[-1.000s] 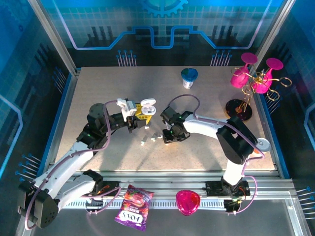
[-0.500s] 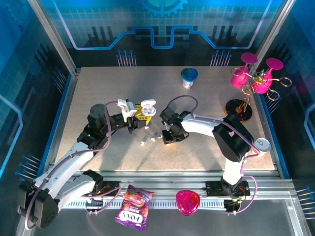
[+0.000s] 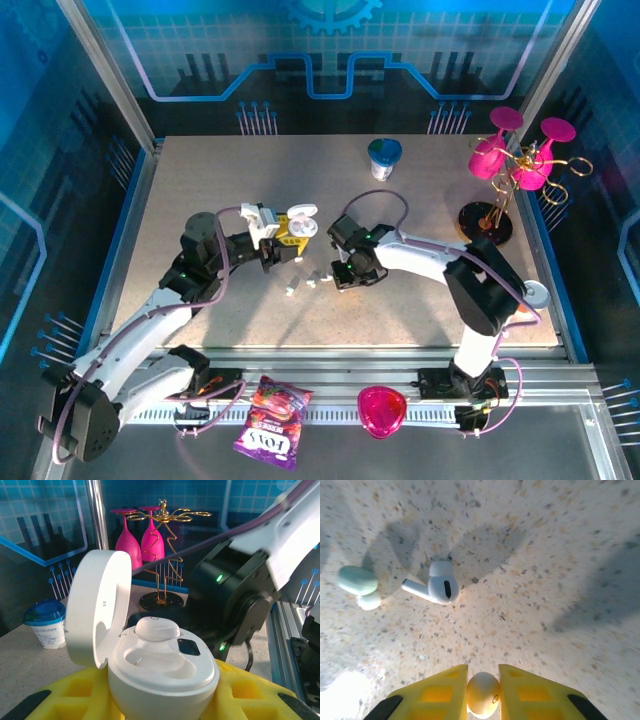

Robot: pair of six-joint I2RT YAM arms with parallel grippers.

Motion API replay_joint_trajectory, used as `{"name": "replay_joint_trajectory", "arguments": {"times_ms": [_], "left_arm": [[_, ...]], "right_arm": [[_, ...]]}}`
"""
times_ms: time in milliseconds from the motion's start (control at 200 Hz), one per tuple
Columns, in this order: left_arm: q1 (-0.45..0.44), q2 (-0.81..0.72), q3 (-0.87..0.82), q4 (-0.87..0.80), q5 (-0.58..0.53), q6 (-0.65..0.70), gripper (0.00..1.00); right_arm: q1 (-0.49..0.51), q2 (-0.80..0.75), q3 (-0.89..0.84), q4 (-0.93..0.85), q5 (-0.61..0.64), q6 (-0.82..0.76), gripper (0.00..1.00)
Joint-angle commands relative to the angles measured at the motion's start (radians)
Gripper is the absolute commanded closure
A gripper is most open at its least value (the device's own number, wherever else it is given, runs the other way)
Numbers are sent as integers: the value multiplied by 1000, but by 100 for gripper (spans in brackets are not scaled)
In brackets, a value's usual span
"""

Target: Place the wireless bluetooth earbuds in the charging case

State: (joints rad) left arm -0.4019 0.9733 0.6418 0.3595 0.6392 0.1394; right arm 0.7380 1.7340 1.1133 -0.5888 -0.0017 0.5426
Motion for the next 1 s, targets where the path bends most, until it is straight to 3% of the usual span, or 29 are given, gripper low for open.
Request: {"name": "replay_joint_trajectory", "arguments": {"times_ms": [0, 435, 996], "left_arm": [[5, 41, -9, 79, -28, 3, 68], [-58, 254, 5, 200, -104, 46, 68], [-148, 382, 50, 264, -146, 48, 69]], "right_arm": [[-26, -113, -25, -60, 66, 23, 81], [-14, -404, 133, -253, 244, 6, 82], [87, -323, 381, -244, 274, -39, 82]]}}
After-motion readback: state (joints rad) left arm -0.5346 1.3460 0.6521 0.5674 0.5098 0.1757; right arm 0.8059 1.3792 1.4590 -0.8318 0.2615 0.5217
